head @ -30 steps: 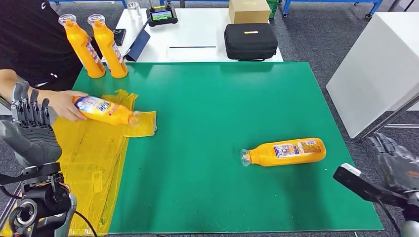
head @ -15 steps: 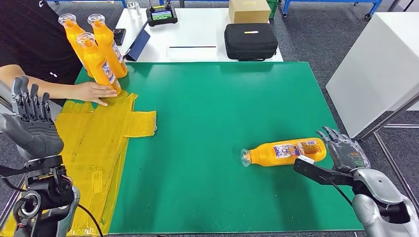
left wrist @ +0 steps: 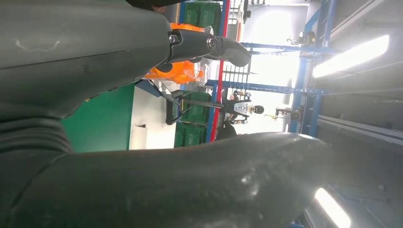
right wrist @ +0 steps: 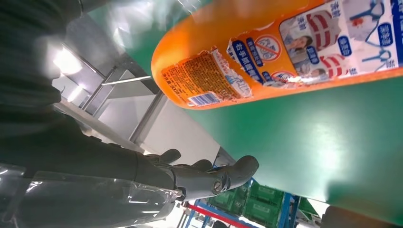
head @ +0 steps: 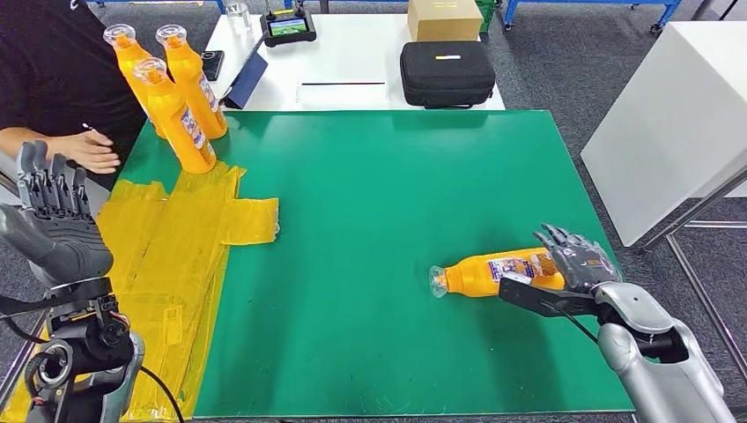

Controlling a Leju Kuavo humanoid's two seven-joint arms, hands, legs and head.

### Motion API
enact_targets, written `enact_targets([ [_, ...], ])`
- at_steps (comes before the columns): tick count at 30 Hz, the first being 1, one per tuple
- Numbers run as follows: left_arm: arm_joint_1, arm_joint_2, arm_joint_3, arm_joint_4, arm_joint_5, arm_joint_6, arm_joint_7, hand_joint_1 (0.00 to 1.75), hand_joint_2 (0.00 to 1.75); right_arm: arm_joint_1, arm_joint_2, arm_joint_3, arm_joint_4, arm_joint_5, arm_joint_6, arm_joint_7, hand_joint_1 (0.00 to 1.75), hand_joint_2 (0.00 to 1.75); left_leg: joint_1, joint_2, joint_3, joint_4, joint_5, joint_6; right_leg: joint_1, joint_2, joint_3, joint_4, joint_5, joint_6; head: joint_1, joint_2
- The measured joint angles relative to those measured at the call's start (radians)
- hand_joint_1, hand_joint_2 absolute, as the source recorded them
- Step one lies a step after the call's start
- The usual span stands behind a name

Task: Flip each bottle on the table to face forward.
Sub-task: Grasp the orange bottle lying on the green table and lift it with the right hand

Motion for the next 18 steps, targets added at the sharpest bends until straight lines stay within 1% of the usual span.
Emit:
enact_targets([
  [10,0.002,0.0,0.001,0.0,0.011,0.008,-0.004,0.0,0.0,-0.026,-0.005,0.035,0.04,-0.007,0.005,0.0,0.0,1.75,0.0,0.0,0.0,0.0,0.0,0.0,0.0,0.0,0.0,0.0,0.0,0.0,0.0,0.0],
  [18,0.029,0.0,0.014,-0.001,0.029,0.015,-0.016,0.0,0.0,-0.062,-0.029,0.079,0.105,-0.01,0.004,0.0,0.0,1.75,0.0,0.0,0.0,0.0,0.0,0.0,0.0,0.0,0.0,0.0,0.0,0.0,0.0,0.0],
])
